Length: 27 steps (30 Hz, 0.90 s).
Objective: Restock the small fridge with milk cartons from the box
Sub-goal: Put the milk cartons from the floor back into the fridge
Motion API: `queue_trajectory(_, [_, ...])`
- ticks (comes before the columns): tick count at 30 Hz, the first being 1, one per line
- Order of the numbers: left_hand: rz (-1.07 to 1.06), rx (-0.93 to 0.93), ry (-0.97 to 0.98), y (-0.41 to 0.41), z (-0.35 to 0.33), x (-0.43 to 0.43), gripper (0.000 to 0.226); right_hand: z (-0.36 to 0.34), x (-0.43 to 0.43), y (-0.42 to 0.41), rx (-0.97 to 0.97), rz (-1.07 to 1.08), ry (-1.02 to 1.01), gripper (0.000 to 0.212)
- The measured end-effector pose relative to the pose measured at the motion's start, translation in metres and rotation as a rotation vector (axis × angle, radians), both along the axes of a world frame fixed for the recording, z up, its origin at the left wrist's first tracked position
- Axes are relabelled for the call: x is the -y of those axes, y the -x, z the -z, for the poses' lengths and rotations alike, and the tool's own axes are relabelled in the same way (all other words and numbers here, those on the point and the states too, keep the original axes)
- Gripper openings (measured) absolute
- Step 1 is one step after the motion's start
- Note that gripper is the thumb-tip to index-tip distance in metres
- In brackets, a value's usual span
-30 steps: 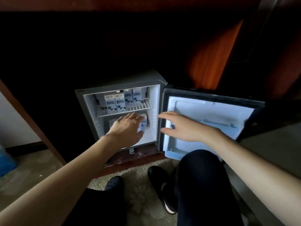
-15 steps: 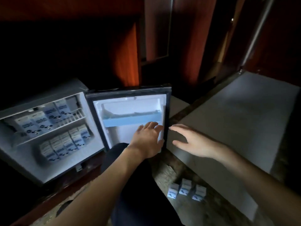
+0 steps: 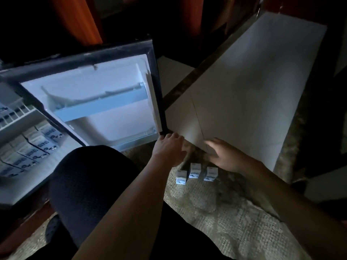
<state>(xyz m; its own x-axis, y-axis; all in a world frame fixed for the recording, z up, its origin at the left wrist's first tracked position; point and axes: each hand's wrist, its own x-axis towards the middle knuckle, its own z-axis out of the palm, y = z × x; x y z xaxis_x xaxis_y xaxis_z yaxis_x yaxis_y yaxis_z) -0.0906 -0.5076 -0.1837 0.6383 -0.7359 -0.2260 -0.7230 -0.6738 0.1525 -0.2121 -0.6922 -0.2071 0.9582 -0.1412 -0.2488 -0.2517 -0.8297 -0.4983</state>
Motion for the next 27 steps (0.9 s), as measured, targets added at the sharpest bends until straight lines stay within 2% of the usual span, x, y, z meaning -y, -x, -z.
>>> queue_trajectory(5, [0.061, -0.083, -0.055, 0.007, 0.054, 0.026, 0.055, 0.07, 0.012, 0.012, -0.095, 0.052, -0.168, 0.052])
queue_trajectory(9, [0.092, -0.12, -0.127, 0.008, 0.104, 0.037, 0.059, 0.112, 0.022, 0.013, -0.08, 0.101, -0.139, 0.057])
queue_trajectory(13, [0.055, -0.202, -0.189, 0.008, 0.146, 0.037, 0.053, 0.152, 0.027, 0.017, -0.124, 0.156, -0.167, 0.051])
queue_trajectory(16, [-0.007, -0.299, -0.157, 0.003, 0.163, 0.045, 0.052, 0.181, 0.024, 0.016, -0.144, 0.185, -0.158, 0.049])
queue_trajectory(20, [-0.048, -0.328, -0.123, -0.001, 0.181, 0.043, 0.053, 0.202, 0.021, 0.013, -0.148, 0.204, -0.159, 0.052])
queue_trajectory(24, [-0.047, -0.377, -0.271, 0.005, 0.207, 0.023, 0.063, 0.215, 0.018, 0.015, -0.134, 0.218, -0.176, 0.064])
queue_trajectory(27, [-0.059, -0.416, -0.292, 0.005, 0.218, 0.02, 0.068, 0.229, 0.02, 0.015, -0.144, 0.231, -0.198, 0.069])
